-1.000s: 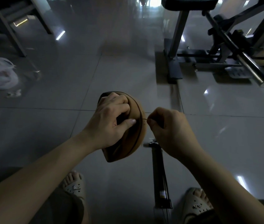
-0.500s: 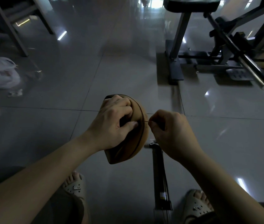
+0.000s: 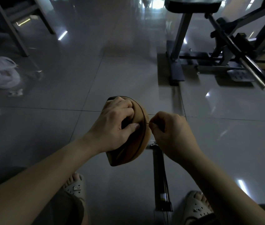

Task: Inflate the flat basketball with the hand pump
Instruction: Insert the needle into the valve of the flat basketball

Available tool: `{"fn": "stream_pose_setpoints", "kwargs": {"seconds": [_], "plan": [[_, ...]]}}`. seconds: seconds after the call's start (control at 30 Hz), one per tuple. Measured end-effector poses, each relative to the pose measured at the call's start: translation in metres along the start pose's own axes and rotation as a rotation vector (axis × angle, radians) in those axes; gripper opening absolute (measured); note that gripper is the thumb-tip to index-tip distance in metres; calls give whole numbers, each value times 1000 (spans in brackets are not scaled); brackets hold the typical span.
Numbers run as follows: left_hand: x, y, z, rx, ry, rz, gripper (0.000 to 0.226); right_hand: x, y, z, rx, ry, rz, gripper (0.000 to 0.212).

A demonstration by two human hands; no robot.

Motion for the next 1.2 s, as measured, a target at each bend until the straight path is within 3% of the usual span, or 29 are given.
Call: {"fn": "stream_pose_setpoints", "kwargs": {"seconds": [0.27, 0.47, 0.53, 0.63, 0.77, 0.87, 0.97, 1.1, 1.2], "plan": [[-3, 17, 3, -48, -84, 62, 27, 0, 7, 15, -315, -170, 16, 15], [-9, 22, -3, -16, -58, 99, 22, -4, 30, 17, -334, -169, 150, 18], [-11, 22, -3, -5, -48, 112, 20, -4, 33, 19, -312, -165, 112, 21], [-11, 18, -1, 7, -47, 94, 24, -2, 39, 7, -183, -23, 68, 12], [-13, 16, -1, 9, -37, 84, 22, -12, 49, -20, 325, 328, -9, 14], [-16, 18, -6, 10, -20, 75, 26, -20, 52, -21, 394, 419, -30, 20], [-16, 22, -6, 21, -28, 77, 29, -18, 50, -11, 226, 307, -60, 15], [-12, 18, 3, 17, -78, 72, 34, -9, 48, 10, -105, 5, -10, 15], [-9, 13, 16, 18, -142, 46, 27, -1, 44, 11, -67, -65, 42, 13]]}}
Point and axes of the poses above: each hand's wrist, its own x-axis towards the middle knuckle, its own y-axis out of the palm, z = x × y, the point moved 8 cm from there along x, towards the middle knuckle, and after that the axes turned 13 degrees about -y, right-handed, at the moved point
